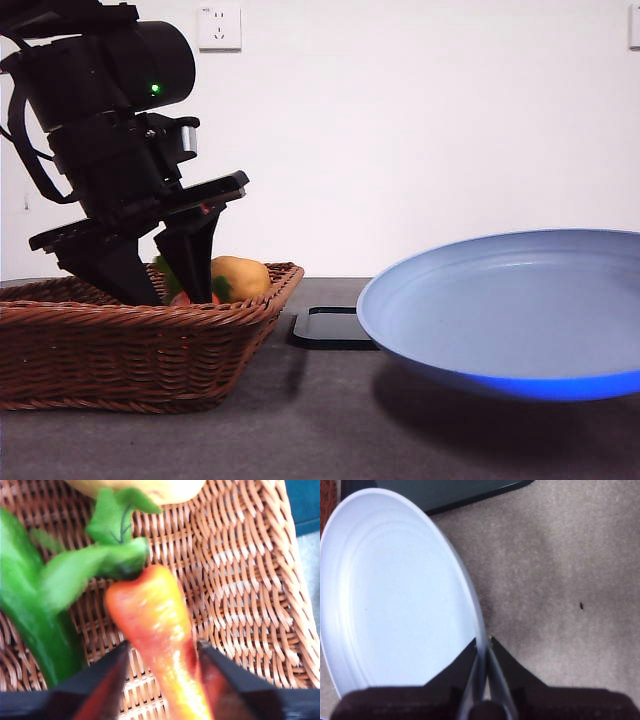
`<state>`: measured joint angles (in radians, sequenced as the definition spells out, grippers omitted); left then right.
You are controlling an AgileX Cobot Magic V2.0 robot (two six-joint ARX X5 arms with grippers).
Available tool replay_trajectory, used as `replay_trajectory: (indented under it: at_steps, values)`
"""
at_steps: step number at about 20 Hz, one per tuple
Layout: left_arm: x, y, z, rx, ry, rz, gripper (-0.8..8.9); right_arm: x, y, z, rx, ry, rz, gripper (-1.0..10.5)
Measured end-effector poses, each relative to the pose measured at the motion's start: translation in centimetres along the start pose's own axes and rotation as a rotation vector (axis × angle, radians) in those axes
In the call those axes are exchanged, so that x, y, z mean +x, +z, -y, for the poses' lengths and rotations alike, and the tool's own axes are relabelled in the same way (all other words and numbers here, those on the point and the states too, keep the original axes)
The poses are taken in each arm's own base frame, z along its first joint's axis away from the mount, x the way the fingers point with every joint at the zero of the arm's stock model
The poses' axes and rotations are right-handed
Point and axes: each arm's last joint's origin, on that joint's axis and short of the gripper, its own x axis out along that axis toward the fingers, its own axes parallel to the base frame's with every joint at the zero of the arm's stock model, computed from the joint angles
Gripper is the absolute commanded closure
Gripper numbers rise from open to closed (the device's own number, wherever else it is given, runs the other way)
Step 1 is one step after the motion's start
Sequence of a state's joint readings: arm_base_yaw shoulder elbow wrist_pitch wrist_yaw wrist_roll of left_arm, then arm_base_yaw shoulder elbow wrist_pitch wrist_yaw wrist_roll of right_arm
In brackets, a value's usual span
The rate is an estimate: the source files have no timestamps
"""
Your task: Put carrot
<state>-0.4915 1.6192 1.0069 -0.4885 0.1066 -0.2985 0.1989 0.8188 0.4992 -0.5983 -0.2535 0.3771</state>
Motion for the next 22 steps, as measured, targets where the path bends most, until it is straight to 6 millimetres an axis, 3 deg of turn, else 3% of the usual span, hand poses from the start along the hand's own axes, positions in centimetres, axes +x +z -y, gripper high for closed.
replay_trajectory:
  at_steps: [6,9,16,19,22]
  values:
    - [0.0,0.0,0.0,0.046,0.0,0.002,6.09,0.0,0.0,0.0,0.0,0.0,0.0,9.4]
    - [0.3,0.0,0.0,0.053,0.002,-0.009,6.91,0.0,0.0,0.0,0.0,0.0,0.0,9.4]
    - [-0.2,-0.1,0.1,0.059,-0.002,-0.004,7.31,0.0,0.0,0.0,-0.007,0.0,0.0,9.4]
    - [-3.6,-0.1,0.5,0.069,-0.031,0.078,7.3,0.0,0.0,0.0,-0.008,0.0,0.0,9.4]
    - [-9.1,-0.4,2.2,0.132,-0.292,0.226,7.29,0.0,0.0,0.0,-0.007,0.004,-0.001,9.4]
